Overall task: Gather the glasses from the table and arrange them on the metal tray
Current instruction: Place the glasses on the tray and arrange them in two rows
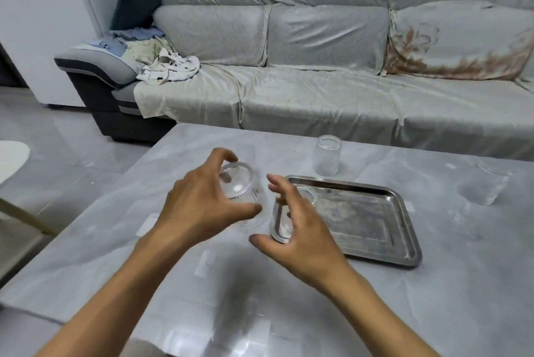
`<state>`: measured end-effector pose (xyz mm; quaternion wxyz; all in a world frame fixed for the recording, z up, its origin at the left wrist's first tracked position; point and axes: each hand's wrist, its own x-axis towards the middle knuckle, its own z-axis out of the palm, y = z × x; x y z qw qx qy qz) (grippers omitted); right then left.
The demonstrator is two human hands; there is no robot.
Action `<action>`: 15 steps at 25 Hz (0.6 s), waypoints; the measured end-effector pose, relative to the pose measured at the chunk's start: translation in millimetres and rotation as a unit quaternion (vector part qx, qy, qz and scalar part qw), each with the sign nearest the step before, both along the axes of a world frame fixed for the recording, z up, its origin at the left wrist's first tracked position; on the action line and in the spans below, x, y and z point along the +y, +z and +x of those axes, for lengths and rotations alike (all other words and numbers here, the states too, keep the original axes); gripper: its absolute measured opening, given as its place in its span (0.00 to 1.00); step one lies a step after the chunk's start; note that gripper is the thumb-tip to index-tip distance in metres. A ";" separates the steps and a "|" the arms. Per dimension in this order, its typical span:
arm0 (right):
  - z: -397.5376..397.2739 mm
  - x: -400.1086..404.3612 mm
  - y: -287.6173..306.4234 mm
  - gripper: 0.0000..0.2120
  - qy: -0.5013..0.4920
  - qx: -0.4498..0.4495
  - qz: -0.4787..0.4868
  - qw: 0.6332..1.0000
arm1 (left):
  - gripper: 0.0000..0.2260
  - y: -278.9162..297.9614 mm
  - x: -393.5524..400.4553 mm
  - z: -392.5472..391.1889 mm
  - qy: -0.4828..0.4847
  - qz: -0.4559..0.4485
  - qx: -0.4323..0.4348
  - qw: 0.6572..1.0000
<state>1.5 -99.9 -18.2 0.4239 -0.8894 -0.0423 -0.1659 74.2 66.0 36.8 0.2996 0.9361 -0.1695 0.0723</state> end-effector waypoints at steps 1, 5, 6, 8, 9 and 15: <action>7.5 -2.7 12.2 0.40 -0.025 -0.039 -0.021 0.999 | 0.32 12.4 -17.5 -2.0 -0.029 -0.026 -0.014 0.999; 40.2 -45.4 48.1 0.38 -0.119 -0.082 -0.031 0.989 | 0.32 34.7 -80.9 27.9 -0.104 -0.078 -0.034 0.991; 44.4 -59.9 46.9 0.37 -0.133 -0.063 -0.020 0.989 | 0.33 30.8 -94.0 43.9 -0.109 -0.076 -0.017 0.991; 44.9 -86.1 31.6 0.33 -0.169 -0.028 -0.006 0.985 | 0.34 12.4 -117.6 77.7 -0.101 -0.078 0.055 0.990; 42.1 -96.1 19.6 0.31 -0.178 -0.014 -0.003 0.984 | 0.34 -0.4 -127.2 92.8 -0.089 -0.079 0.088 0.989; 26.7 -105.8 -40.6 0.28 -0.121 0.053 0.002 0.991 | 0.34 -51.3 -148.3 132.1 -0.075 -0.039 0.133 0.988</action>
